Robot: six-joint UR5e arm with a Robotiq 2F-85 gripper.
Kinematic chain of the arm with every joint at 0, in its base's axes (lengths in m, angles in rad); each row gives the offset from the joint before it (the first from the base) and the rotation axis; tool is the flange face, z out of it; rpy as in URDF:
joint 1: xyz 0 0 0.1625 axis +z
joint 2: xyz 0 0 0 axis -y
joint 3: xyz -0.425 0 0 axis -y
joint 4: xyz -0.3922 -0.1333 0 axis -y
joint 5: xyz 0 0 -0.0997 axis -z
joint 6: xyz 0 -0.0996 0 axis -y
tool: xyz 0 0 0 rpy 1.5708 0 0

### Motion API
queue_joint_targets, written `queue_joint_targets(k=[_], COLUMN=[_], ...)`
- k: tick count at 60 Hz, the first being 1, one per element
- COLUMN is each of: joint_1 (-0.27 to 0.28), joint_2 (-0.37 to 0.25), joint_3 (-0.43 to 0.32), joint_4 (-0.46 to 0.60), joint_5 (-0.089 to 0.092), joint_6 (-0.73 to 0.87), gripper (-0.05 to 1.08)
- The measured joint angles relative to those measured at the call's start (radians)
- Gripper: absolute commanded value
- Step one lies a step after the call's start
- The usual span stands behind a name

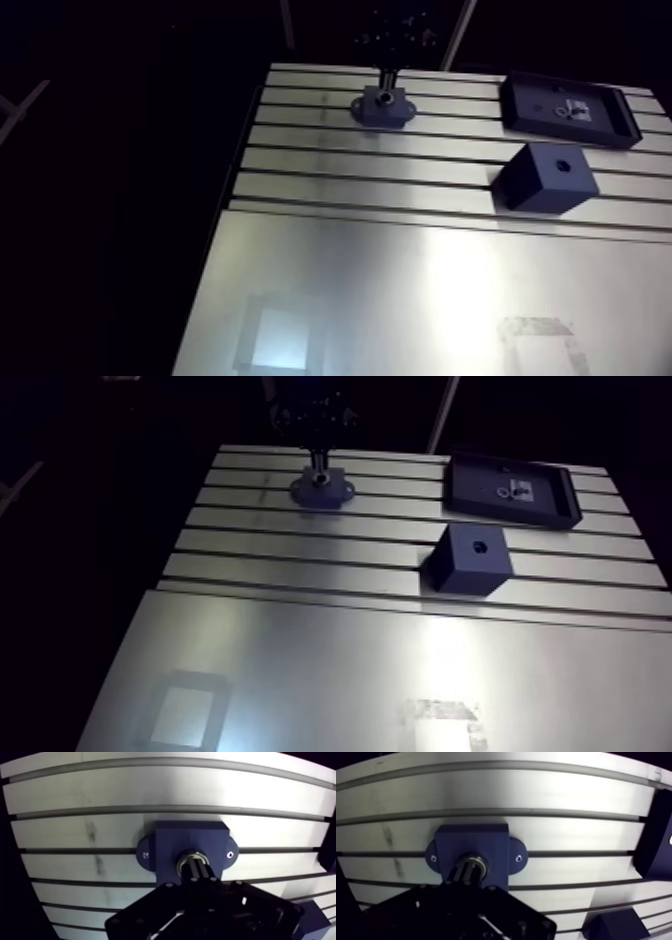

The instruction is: Pick up the bearing and press it into the housing until flush.

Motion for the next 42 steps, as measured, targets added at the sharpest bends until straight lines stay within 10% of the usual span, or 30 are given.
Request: queue_joint_targets(k=[42], joint_1=[0.003], joint_2=[0.007], joint_3=[0.012], joint_4=[-0.002], joint_5=[0.0], joint_6=[-0.007], gripper=[1.08])
